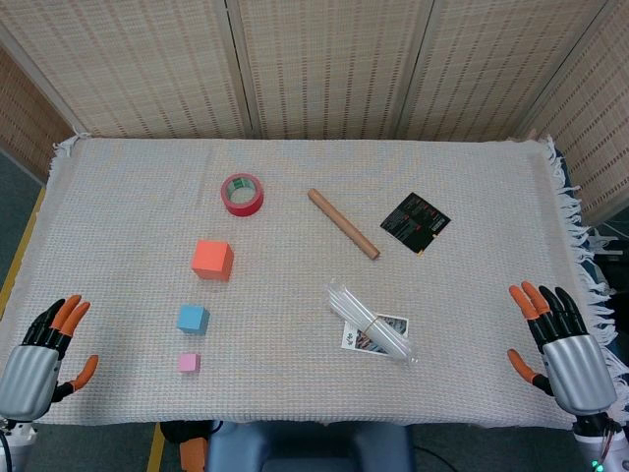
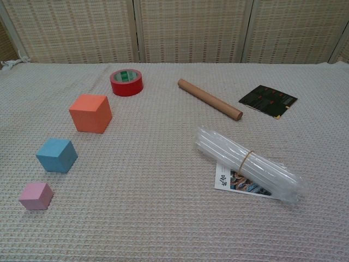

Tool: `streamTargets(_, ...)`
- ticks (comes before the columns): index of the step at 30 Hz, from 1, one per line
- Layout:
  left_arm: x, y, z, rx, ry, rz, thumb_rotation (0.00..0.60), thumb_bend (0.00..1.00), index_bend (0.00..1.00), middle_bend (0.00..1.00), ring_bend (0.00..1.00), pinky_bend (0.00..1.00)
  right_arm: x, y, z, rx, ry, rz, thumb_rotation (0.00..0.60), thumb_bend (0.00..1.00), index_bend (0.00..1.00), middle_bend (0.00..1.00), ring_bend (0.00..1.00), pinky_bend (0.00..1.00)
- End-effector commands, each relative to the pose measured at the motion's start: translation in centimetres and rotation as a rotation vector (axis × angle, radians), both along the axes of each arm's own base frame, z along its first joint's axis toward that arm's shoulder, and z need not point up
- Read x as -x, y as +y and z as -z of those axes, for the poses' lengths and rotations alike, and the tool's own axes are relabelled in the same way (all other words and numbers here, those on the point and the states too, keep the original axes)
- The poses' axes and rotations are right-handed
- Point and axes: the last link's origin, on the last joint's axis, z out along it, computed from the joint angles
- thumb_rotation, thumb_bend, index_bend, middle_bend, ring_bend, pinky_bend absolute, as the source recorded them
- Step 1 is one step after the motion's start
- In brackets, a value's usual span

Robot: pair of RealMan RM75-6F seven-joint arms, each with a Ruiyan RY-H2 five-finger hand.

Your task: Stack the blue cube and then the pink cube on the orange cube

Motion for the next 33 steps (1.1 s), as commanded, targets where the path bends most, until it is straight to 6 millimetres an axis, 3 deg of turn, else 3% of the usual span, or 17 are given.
streamTargets(1, -0.1, 0.1, 0.6, 0.037, 0.017, -0.005, 0.6, 0.37, 0.04, 0.01, 0.0, 0.14, 0.1, 0.1, 0.0, -0.01, 0.01, 0.015, 0.6, 0.19, 0.0, 0.0, 0.0, 0.0)
streamTargets(3, -0.2, 0.4, 1.2, 0.069, 0.027, -0.006, 0.6, 0.37, 0.05, 0.03, 0.0, 0.16, 0.2, 0.1, 0.0, -0.016, 0.014, 0.023, 0.6, 0.19, 0.0, 0.0, 0.0, 0.0)
streamTargets(6, -1.0, 1.7, 2.4, 0.121, 0.069, 0.007, 0.6, 0.37, 0.05, 0.16, 0.13, 0.29, 0.3, 0.1, 0.0, -0.027, 0.017, 0.036, 0.6, 0.19, 0.0, 0.0, 0.0, 0.0)
streamTargets(9, -2.6, 3.7, 3.6, 0.148, 0.076, 0.058, 0.6, 0.35, 0.03, 0.43, 0.44, 0.63, 0.4, 0.0, 0.0, -0.051, 0.022, 0.046, 0.6, 0.18, 0.0, 0.0, 0.0, 0.0)
streamTargets(10, -3.1, 4.5, 4.0, 0.166, 0.072, 0.069, 0.6, 0.34, 0.03, 0.57, 0.59, 0.76, 0.4, -0.1, 0.1, -0.056, 0.02, 0.046, 0.6, 0.18, 0.0, 0.0, 0.0, 0.0)
streamTargets(13, -4.4, 6.4, 5.0, 0.195, 0.09, 0.084, 0.6, 0.33, 0.06, 0.85, 0.83, 0.96, 0.4, -0.4, 0.3, -0.058, 0.024, 0.046, 0.6, 0.18, 0.0, 0.0, 0.0, 0.0)
streamTargets(15, -5.0, 7.6, 5.6, 0.198, 0.129, 0.091, 0.6, 0.33, 0.1, 0.95, 0.92, 1.0, 0.4, -0.6, 0.4, -0.065, 0.021, 0.051, 0.6, 0.19, 0.0, 0.0, 0.0, 0.0)
streamTargets(19, -5.5, 8.8, 7.2, 0.243, 0.215, 0.085, 0.6, 0.33, 0.13, 1.0, 1.0, 1.0, 0.6, -1.0, 0.7, -0.088, 0.026, 0.072, 0.6, 0.18, 0.0, 0.0, 0.0, 0.0)
streamTargets(33, -5.1, 11.6, 11.1, 0.318, 0.358, 0.005, 0.6, 0.32, 0.18, 1.0, 1.0, 1.0, 0.8, -1.4, 0.7, -0.108, 0.024, 0.108, 0.6, 0.18, 0.0, 0.0, 0.0, 0.0)
